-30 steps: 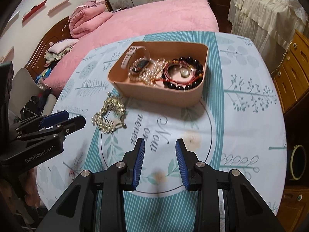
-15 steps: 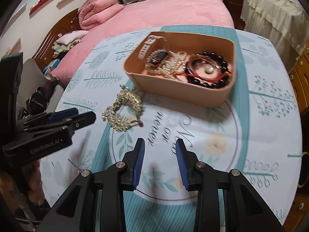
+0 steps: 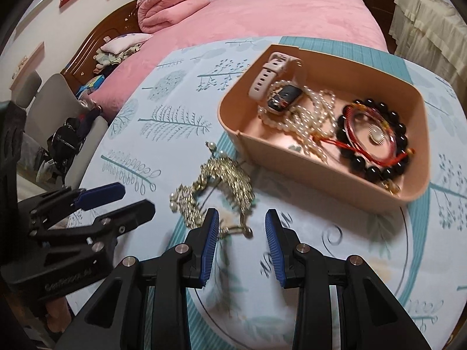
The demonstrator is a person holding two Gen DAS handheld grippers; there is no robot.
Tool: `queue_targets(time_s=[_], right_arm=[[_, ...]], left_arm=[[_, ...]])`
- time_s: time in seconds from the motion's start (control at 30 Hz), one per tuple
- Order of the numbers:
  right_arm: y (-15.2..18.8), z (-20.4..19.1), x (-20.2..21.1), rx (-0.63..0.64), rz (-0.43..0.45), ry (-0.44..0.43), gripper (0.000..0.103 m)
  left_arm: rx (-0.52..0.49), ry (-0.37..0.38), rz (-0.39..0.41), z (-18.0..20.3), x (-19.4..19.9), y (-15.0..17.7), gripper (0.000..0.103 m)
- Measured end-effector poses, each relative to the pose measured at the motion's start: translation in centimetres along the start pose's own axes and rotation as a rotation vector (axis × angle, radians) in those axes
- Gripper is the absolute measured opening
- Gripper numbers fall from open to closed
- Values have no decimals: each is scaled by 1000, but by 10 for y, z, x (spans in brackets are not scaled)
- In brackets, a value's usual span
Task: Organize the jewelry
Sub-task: 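Close the right tool on the gold hair comb and lift it, then lower the gold hair comb into the pink box and open right tool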
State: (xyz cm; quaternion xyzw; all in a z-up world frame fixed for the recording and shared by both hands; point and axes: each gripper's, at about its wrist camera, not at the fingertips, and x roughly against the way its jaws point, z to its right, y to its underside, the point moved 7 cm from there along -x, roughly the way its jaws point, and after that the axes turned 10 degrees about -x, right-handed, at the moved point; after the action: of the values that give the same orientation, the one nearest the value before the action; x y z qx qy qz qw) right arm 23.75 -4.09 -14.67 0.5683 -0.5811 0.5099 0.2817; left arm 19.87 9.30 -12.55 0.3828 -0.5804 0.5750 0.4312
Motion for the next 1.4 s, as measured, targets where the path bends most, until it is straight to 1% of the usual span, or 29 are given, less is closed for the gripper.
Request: queue_targets(time_s=[0.27,0.4,0.47,0.5,0.53,0.57,0.63,0.73,0.97,1.17,1.23,1.4], right_arm=[[-14,-11,-24,50,-3,30,34],[-15,-16,-28,97,16,52,34],[-15,-17,-28,112,31,59,34],[-14,-17,-27,122,40,66,32],[-13,-18,-28,140,54,89,29],[-11,-18,-27,161,72,118,28],[-9,-18,-25,180,93,138,28],[-5,-20,-20,194,117,143,27],[6,-16,13,153,162,101,27],[15,-6,57,98,207,84,27],[12,3,77,54,231,73,27],[-3,25,106,-55,255,54,27]], left_arm=[[20,18,-6,-5,-6,2,49],[19,24,-4,-6,-6,1,49],[18,25,-2,-6,-7,1,49],[18,23,-1,-7,-7,1,49],[20,22,0,-7,-7,1,49],[24,23,-1,-8,-8,1,49],[30,27,-3,-8,-8,1,49],[27,24,4,-9,-6,0,49],[18,12,21,-8,0,2,49],[-3,26,52,5,13,-1,49],[-22,32,71,14,20,-5,49],[-68,56,122,36,37,-23,49]])
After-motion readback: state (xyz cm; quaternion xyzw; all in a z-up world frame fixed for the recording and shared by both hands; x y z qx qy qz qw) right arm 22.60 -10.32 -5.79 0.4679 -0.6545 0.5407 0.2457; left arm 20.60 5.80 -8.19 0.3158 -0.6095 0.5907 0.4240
